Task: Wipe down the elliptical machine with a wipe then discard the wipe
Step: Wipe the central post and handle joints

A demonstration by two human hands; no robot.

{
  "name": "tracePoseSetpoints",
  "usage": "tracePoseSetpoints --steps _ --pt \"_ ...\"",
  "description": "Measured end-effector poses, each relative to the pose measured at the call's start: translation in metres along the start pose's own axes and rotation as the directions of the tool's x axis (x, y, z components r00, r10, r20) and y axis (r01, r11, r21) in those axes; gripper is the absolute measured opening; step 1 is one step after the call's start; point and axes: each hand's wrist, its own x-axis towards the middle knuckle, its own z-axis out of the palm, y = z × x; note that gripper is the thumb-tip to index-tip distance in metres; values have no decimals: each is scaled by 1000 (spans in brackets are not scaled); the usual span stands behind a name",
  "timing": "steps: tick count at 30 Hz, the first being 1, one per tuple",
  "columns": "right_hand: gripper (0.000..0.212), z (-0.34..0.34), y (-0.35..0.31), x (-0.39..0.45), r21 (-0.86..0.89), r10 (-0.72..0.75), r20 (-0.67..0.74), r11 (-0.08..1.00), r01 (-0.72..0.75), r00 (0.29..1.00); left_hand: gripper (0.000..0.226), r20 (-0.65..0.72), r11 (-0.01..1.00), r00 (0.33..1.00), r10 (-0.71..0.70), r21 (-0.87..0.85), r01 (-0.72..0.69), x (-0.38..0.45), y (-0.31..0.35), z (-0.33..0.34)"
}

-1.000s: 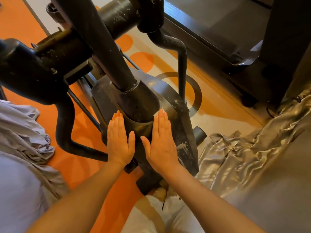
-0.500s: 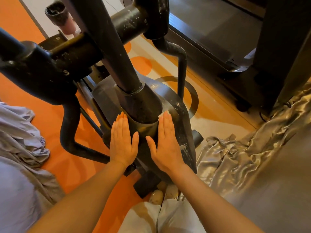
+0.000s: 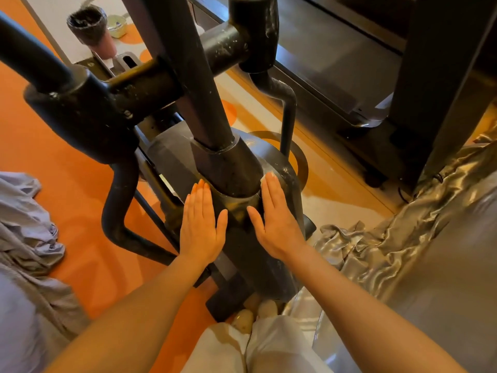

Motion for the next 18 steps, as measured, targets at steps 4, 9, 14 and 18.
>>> tracePoseSetpoints --steps 4,9,14,18 --pt "70 -11 -7 26 -49 81 32 996 -80 996 70 9 1000 1000 18 21 -18 0 -2 0" --pt "70 -8 -11 15 20 77 23 997 -77 997 70 8 999 1000 18 38 -18 0 -2 1" --pt "69 -9 -2 0 6 20 62 1000 -20 998 75 27 999 1000 13 39 -14 0 -2 -1" --pt "72 -22 -3 32 -98 64 116 994 -52 991 74 41 998 999 11 63 -13 1 -2 -1"
